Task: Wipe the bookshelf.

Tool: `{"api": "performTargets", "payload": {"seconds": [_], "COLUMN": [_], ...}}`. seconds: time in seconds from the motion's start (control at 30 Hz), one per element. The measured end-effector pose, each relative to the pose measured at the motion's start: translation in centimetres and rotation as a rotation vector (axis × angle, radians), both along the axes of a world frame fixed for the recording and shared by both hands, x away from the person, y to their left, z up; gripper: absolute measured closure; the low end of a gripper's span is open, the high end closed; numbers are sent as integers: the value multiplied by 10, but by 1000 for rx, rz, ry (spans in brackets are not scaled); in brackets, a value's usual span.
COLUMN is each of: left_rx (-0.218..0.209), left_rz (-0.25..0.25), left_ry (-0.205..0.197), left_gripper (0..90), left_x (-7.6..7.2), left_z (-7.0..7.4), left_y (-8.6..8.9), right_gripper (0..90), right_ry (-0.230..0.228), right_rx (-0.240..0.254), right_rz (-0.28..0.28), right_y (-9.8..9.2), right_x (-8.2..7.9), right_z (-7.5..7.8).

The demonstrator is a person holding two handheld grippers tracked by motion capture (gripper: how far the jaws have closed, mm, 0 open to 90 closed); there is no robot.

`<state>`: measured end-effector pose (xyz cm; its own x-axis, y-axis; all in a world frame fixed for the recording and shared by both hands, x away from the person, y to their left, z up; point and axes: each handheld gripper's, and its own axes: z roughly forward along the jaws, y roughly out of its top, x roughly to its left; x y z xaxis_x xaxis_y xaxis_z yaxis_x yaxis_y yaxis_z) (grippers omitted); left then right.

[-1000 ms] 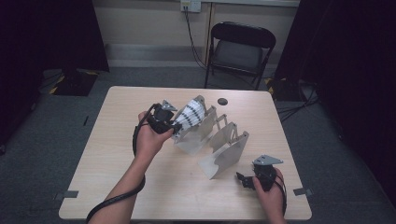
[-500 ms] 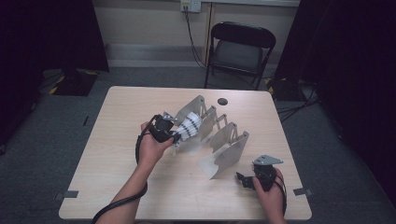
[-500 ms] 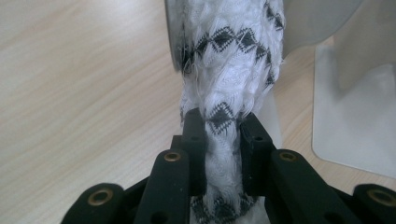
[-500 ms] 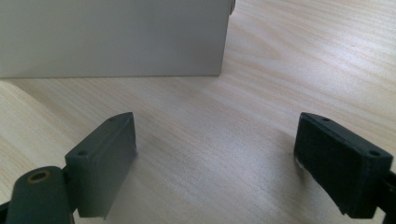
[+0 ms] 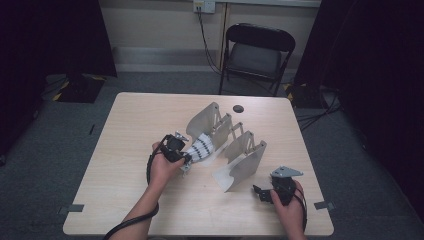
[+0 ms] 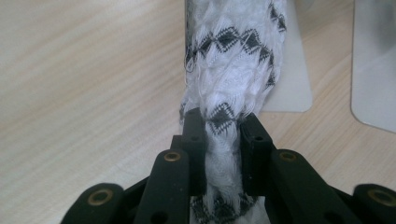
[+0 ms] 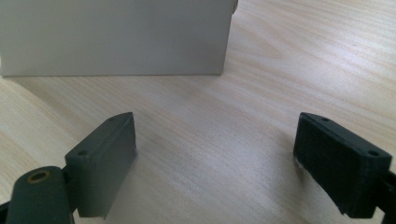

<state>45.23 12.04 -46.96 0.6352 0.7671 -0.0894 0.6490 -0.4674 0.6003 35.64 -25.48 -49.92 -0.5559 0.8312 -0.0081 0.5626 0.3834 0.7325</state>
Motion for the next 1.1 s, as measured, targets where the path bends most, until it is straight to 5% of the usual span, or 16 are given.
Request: {"api": "performTargets", "payload": {"seconds": [0.17,0.43,0.57,0.77,1.1], "left_rx": [-22,-87,-118,-116,-78], "left_rz": [4,-35,-7,13,18], "left_ry": [-2,-129,-162,-150,-77], "left_gripper": [762,762,760,757,757], "left_x": [-3,0,7,11,15], "left_z": [3,56,74,67,28], "left_y": [-3,-17,-25,-30,-34], "right_gripper": [125,124,124,124,124], "right_ry": [2,2,2,2,3], "right_rx": [0,1,1,1,1], "right_rz": [-3,-3,-3,-3,-2], "right_y": [0,0,0,0,0], "right_x": [-1,-1,-1,-1,-1], "right_z": [0,0,0,0,0]}}
